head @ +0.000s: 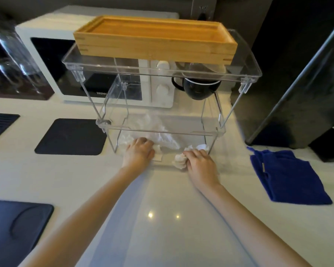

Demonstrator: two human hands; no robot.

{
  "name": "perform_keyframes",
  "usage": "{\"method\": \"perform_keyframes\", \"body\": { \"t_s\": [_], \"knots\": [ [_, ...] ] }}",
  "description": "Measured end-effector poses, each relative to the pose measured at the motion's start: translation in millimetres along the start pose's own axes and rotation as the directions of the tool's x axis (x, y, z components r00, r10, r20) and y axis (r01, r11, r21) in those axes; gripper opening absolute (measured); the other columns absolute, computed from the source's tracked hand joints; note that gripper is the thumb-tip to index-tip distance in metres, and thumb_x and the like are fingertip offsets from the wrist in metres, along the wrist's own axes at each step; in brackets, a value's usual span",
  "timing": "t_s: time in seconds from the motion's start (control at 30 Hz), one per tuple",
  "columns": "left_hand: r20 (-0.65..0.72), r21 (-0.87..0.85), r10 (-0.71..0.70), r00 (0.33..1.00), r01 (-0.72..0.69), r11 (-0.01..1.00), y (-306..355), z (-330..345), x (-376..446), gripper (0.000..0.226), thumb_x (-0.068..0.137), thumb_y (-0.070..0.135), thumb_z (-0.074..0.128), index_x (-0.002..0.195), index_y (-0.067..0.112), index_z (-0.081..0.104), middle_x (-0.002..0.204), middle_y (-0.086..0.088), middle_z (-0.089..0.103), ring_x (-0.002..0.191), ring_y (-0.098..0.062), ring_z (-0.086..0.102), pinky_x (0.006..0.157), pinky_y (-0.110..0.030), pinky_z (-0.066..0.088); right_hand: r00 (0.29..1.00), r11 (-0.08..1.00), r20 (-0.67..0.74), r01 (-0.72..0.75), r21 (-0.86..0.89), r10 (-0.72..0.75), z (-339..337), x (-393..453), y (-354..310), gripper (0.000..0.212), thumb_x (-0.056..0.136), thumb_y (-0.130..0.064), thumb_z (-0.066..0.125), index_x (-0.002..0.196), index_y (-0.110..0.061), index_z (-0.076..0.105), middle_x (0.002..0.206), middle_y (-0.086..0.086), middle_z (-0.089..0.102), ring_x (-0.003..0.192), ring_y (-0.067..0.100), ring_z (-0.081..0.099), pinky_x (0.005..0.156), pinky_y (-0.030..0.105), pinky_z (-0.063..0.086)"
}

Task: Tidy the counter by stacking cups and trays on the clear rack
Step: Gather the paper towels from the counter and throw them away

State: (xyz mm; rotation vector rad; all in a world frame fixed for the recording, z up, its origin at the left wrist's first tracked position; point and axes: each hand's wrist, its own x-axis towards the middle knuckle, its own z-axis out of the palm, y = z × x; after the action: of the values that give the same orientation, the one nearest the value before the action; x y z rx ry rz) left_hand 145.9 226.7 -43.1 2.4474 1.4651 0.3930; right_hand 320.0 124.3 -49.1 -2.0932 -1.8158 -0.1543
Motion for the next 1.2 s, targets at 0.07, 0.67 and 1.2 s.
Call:
{"method": "perform_keyframes", "body": {
  "t_s": [0.07,0.67,1.2],
  "knots": [
    [-0.025,-0.025,0.015,1.000,-0.016,1.000,-1.1,-7.2,-10.9,0.025,0.085,0.019,0.051,0.107,0.011,0.061,0.113,-0.014,0.061,0.103,-0.033,0.054,0.081,-0.039,0.046,1.000,1.000,0.004,-0.004,0.012,0.004,0.3,1.3,-0.6,0.025,0.062,-0.002,0.072,0.085,-0.012,0.068,0.080,0.006,0.070,0.072,0.031,0.064,0.057,0.030,0.053],
    [0.038,-0.869,-0.301,0.953,0.180,0.461,-14.8,-131.7,-220.4,0.019,0.082,0.015,0.061,0.096,0.027,0.069,0.084,0.002,0.076,0.081,-0.016,0.071,0.072,-0.028,0.054,0.948,0.472,0.186,-0.292,0.832,0.258,-52.8,-70.2,-112.3,0.021,0.082,-0.002,0.054,0.090,-0.020,0.056,0.058,-0.010,0.054,0.049,-0.006,0.048,0.054,0.010,0.038],
    [0.137,-0.638,-0.746,0.652,0.634,0.437,-131.3,-42.9,-476.4,0.031,0.083,0.003,0.051,0.081,0.025,0.074,0.086,-0.001,0.071,0.082,-0.023,0.062,0.070,-0.038,0.052,0.875,0.390,0.480,-0.421,0.819,-0.062,-39.0,-257.1,-255.1,0.028,0.079,-0.009,0.064,0.102,-0.017,0.048,0.079,-0.002,0.064,0.064,-0.001,0.060,0.059,0.009,0.046]
  ]
}}
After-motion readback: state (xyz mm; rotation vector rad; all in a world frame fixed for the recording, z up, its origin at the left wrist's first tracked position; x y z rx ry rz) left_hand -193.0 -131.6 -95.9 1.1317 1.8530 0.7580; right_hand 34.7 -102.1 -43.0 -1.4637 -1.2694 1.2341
